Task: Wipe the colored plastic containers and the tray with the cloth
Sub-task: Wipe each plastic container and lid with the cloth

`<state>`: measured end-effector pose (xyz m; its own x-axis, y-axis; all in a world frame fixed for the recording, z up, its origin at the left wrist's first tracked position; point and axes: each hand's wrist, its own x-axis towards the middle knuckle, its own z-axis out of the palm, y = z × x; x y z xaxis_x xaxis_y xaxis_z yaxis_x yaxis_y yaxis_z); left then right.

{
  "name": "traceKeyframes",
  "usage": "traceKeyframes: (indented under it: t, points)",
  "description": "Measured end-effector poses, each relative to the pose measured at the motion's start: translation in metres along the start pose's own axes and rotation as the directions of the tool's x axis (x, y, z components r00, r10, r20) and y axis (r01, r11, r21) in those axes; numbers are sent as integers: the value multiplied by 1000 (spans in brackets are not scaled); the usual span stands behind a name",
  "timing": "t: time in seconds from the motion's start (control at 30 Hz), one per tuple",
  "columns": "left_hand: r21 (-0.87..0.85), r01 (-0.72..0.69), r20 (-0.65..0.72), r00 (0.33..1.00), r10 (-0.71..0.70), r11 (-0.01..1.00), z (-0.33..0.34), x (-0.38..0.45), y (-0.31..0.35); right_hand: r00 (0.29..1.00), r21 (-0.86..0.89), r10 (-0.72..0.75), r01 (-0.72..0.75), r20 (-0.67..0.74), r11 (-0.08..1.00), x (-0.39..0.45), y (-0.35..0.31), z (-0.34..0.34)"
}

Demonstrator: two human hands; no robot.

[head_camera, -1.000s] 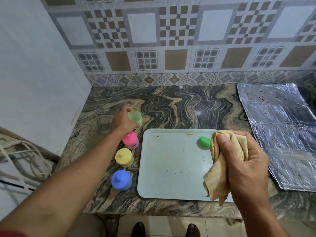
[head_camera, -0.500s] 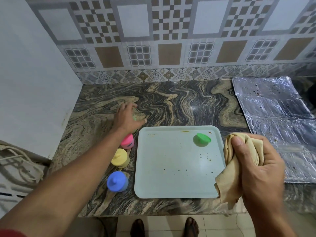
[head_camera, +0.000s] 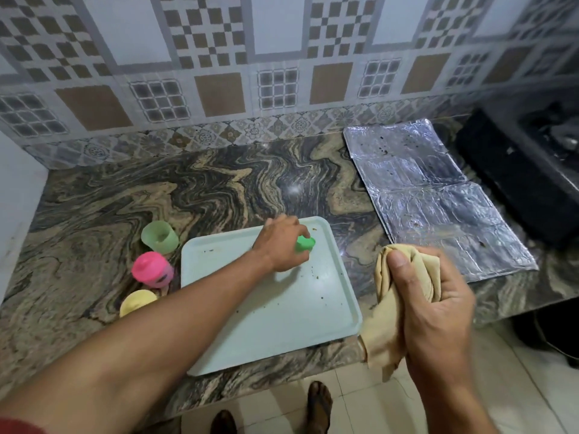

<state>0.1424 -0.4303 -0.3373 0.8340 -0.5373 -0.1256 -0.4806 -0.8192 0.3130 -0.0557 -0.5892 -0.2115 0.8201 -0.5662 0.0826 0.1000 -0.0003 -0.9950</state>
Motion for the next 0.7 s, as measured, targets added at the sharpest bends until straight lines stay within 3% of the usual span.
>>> traceKeyframes:
  t: [0.17, 0.27, 0.33, 0.43, 0.5, 0.57, 0.63, 0.7]
  points:
    - [30, 48, -20, 999, -48, 998, 4, 13, 5, 998, -49, 50, -52, -41, 997, -8, 4, -23]
    - [-195, 116, -62, 990, -130, 974, 1, 8, 0, 997, -47, 64, -66, -38, 997, -9, 6, -26]
    - [-449, 147, -65, 978, -196, 882, -5, 3, -5, 998, -35, 62, -63, -24, 997, -10, 6, -26]
    - [-795, 196, 15, 953, -303, 575, -27, -16, -1, 999, -20, 36, -36, -6, 999, -8, 6, -20]
    - [-958, 190, 116, 942, -315, 216, -45, -38, 8, 1000, -1, 20, -20, -9, 1000, -8, 6, -14]
    - [-974, 161, 197, 947, -255, -157, -63, -67, 19, 1000, 13, -10, 10, -2, 1000, -8, 6, -7]
    - [-930, 127, 211, 953, -218, -346, -78, -97, 29, 998, 21, -51, 51, 34, 998, -9, 4, 1]
    - [-899, 83, 188, 959, -210, -429, -90, -124, 38, 992, 25, -111, 110, 68, 994, -13, 0, 12]
